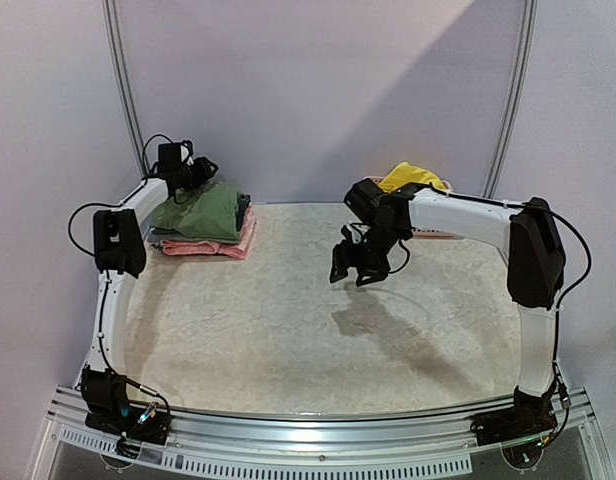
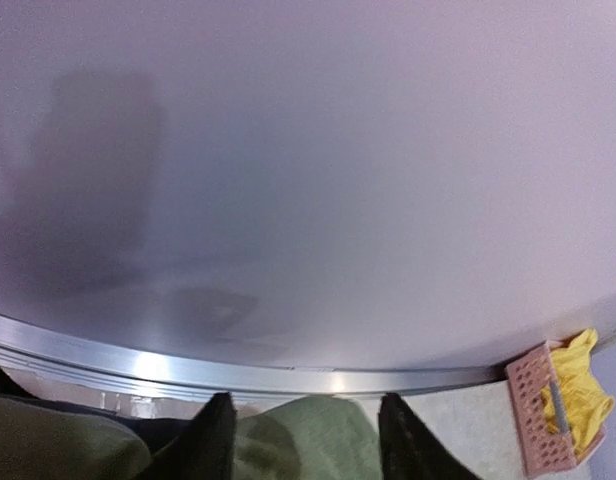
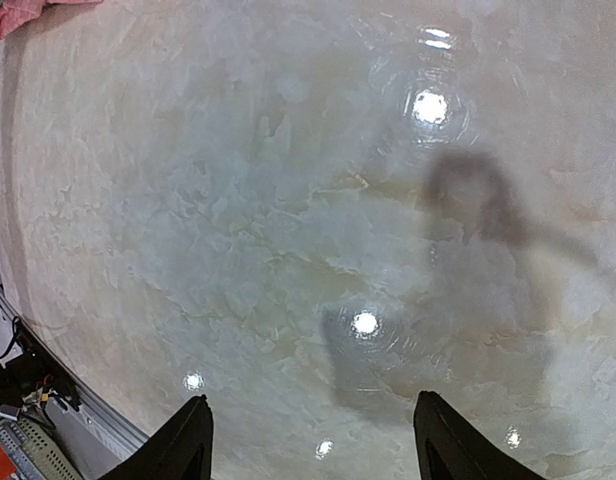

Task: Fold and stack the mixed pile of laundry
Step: Adjust the square-folded tank top at the center of the board.

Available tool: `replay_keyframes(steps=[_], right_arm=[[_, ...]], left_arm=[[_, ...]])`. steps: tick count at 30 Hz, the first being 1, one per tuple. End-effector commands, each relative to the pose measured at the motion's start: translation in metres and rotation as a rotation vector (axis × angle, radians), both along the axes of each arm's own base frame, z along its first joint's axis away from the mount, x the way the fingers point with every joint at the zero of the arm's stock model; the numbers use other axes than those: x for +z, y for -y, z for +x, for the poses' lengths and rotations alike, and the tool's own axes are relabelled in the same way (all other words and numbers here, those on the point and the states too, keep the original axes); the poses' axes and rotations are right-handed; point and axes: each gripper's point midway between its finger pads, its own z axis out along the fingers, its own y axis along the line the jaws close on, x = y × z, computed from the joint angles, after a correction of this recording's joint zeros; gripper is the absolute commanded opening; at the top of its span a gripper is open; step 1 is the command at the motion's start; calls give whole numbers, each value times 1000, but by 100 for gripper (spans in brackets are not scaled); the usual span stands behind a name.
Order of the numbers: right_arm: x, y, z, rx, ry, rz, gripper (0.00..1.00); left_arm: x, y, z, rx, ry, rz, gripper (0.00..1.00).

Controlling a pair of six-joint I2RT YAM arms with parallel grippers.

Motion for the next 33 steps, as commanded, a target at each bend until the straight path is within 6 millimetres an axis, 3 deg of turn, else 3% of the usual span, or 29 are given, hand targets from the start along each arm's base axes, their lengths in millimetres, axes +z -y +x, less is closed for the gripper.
replay_keyframes(steps=[1,5,10,11,18,22,27,29,30,32,33], right_arm=[[8,-1,9,-1,37,3,70],[26,-6,19,-5,89,28,70],[58,-16,35,4,166,71,70],[65,-18,38,10,184,80,70],[117,-24,63,22,301,150,71],[143,-17,73,13,358,184,74],[172,-4,80,-1,424,213,77],[181,0,81,-4,448,217,80],[184,3,82,-6,459,213,83],[193,8,83,-11,491,203,98],[196,11,83,-12,505,199,99]], left_arm=[[113,-21,-6,36,205,-25,57],[137,-20,-23,25,212,-22,67],[159,-12,-56,-15,190,-18,69],[173,-10,-67,-23,200,-16,69],[180,-7,-138,-38,100,56,77],[188,-7,-181,-39,69,104,99],[190,-13,-229,-16,27,157,100],[189,1,-249,-36,8,177,100],[188,6,-258,-44,0,188,100],[189,16,-279,-61,-11,217,100],[185,20,-287,-70,-26,227,100]])
